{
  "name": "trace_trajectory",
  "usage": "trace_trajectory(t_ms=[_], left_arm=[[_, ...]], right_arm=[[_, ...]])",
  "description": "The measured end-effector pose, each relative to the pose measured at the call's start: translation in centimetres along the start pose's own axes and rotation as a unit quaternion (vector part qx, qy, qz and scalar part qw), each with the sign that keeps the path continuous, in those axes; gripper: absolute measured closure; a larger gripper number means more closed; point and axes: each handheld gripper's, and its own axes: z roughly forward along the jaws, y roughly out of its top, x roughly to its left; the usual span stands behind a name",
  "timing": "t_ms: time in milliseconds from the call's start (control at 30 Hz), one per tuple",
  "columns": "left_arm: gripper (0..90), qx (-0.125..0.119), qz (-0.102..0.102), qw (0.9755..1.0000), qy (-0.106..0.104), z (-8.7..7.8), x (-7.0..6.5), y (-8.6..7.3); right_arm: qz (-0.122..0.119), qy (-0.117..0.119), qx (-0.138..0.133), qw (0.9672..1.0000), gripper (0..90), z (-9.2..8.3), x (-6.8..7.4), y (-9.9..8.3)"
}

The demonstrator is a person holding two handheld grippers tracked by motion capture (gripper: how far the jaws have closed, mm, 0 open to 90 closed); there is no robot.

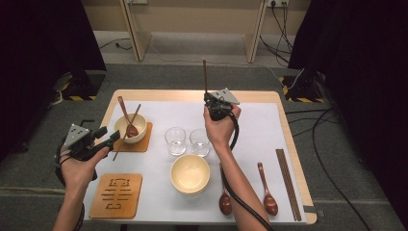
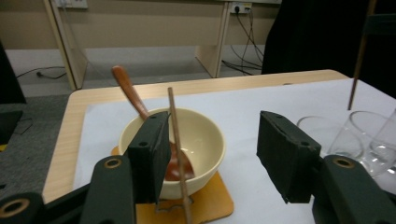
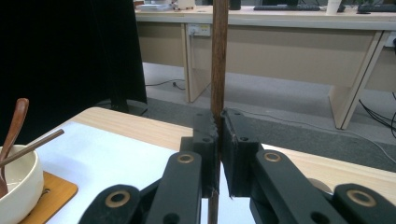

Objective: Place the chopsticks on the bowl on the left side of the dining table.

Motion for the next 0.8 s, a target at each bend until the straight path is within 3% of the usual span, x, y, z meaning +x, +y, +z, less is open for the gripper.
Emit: trace_trajectory(t_ms=[200, 533, 800], left_arm=[[43.5, -0.008, 0.001, 0.9996, -0.029, 0.9, -1.5, 0.8], [43.9, -0.01, 0.016, 0.9987, -0.048, 2.9, -3.6, 2.0], [44.0, -0.022, 0.025, 0.996, -0.082, 5.2, -5.4, 2.8]], right_arm=[[0.002, 0.006, 0.0, 1.0, 84.8, 0.1, 0.3, -0.1], [0.002, 0.009, -0.002, 1.0, 84.8, 0.0, 0.6, 0.0], [0.003, 0.012, 0.002, 0.9999, 84.7, 0.0, 0.7, -0.3]])
